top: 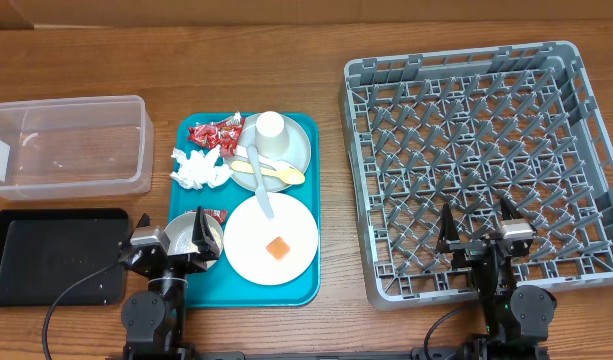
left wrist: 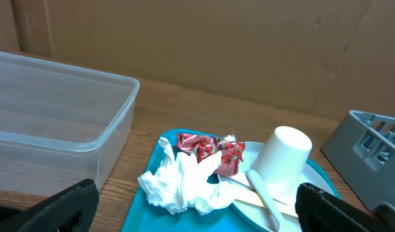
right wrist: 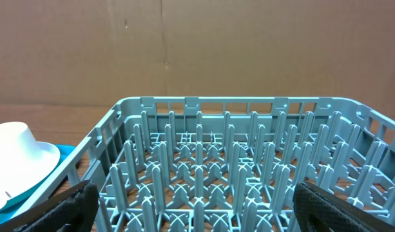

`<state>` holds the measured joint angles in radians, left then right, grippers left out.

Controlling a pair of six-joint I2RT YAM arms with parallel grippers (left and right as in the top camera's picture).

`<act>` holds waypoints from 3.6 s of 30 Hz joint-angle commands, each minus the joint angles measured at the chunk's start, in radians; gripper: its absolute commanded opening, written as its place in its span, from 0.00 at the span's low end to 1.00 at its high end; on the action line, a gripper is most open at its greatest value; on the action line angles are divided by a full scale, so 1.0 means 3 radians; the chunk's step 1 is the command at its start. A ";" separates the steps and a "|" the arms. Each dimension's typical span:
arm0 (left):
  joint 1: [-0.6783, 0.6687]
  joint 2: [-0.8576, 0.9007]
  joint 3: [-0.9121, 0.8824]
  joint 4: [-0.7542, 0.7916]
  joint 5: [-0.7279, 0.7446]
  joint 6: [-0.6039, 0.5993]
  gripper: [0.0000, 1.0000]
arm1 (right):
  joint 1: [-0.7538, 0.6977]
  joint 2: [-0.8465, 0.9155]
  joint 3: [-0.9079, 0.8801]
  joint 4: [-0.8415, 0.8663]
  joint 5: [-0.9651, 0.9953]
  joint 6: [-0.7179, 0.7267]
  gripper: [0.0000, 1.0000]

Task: Sort waste into correct bins and load items into the dishwasher rack

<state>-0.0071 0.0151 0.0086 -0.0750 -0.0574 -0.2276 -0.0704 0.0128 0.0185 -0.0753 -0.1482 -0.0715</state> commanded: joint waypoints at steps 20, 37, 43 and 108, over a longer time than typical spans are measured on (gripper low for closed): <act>-0.0022 -0.0032 -0.0011 0.0013 -0.0043 0.0086 1.00 | -0.0013 -0.0033 -0.0034 0.0009 0.0045 0.0001 1.00; -0.0022 -0.0032 -0.0011 0.0013 -0.0042 0.0086 1.00 | -0.0013 -0.0033 -0.0034 0.0009 0.0045 0.0001 1.00; -0.0022 -0.0032 -0.0011 0.0013 -0.0043 0.0086 1.00 | -0.0013 -0.0033 -0.0034 0.0009 0.0045 0.0001 1.00; -0.0017 0.2518 0.3839 -0.3755 0.1441 -0.0337 1.00 | -0.0013 -0.0033 -0.0034 0.0010 0.0043 0.0001 1.00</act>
<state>-0.0071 0.7380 1.1400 -1.2076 0.3248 -0.3191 -0.0704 0.0128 0.0185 -0.0761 -0.1478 -0.0719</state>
